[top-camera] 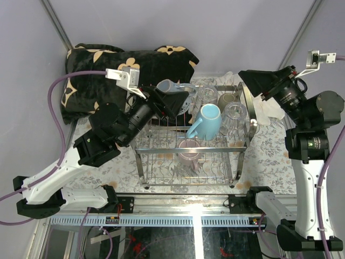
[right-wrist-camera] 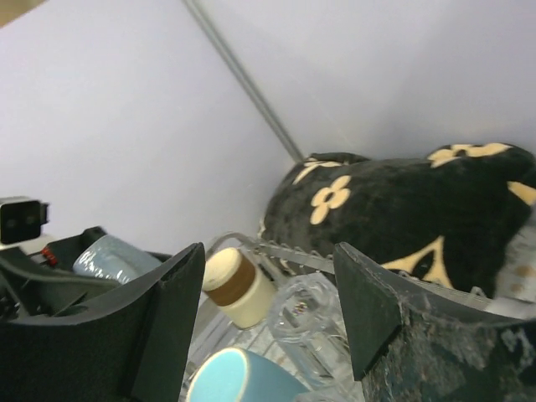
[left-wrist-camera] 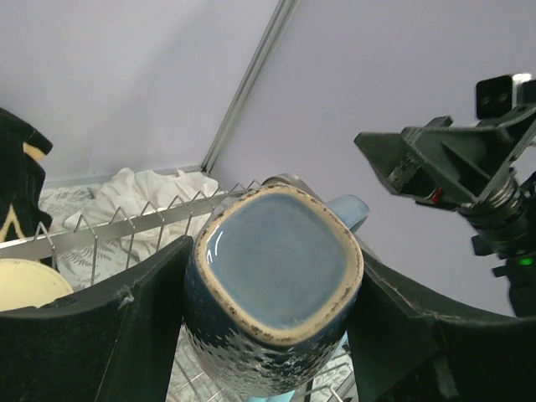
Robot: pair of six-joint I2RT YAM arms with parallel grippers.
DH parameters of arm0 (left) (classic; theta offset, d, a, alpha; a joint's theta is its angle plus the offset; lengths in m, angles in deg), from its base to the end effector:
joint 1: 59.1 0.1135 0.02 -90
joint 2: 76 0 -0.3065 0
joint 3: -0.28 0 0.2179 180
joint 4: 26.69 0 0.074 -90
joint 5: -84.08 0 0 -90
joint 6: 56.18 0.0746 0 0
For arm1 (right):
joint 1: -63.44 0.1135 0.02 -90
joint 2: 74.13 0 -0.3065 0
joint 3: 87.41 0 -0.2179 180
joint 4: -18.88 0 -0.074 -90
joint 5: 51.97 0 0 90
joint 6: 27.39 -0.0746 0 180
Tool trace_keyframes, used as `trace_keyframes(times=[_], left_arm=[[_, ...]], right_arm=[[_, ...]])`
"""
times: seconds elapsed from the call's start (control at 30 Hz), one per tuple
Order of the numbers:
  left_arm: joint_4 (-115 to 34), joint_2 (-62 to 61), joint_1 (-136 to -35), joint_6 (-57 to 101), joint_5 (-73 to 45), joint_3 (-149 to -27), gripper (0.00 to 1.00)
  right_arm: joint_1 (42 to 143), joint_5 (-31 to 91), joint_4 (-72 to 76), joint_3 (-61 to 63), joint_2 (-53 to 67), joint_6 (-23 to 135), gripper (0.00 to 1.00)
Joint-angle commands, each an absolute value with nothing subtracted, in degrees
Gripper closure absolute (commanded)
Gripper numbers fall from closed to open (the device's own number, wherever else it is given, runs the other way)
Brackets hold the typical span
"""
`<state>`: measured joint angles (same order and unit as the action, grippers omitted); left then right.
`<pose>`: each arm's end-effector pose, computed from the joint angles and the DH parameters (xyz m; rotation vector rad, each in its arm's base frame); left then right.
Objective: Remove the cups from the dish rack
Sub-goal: Place the cup at the center of the board.
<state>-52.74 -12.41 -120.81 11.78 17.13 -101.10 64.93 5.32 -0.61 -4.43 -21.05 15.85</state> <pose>0.1184 -0.1583 0.5506 0.1454 1.4409 -0.9393 0.1162 0.0433 0.5663 -0.0419 1.2839 1.0551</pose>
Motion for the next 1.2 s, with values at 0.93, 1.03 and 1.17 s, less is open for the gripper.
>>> trace_keyframes(times=[0.93,1.03,1.17], left_arm=[[-16.7,-9.4,-120.8,13.8,21.7,-100.3,1.00],[-15.7,-9.0,-120.4,14.7,22.3,-100.5,1.00],[-13.3,-8.8,-120.3,15.0,23.2,-99.6,1.00]], right_arm=[[79.7,-8.8,44.3,-3.6,-6.8,-13.9,0.31],[81.8,-8.3,44.3,-3.2,-6.2,-13.5,0.32],[84.5,-7.1,44.5,-2.8,-5.6,-12.9,0.35]])
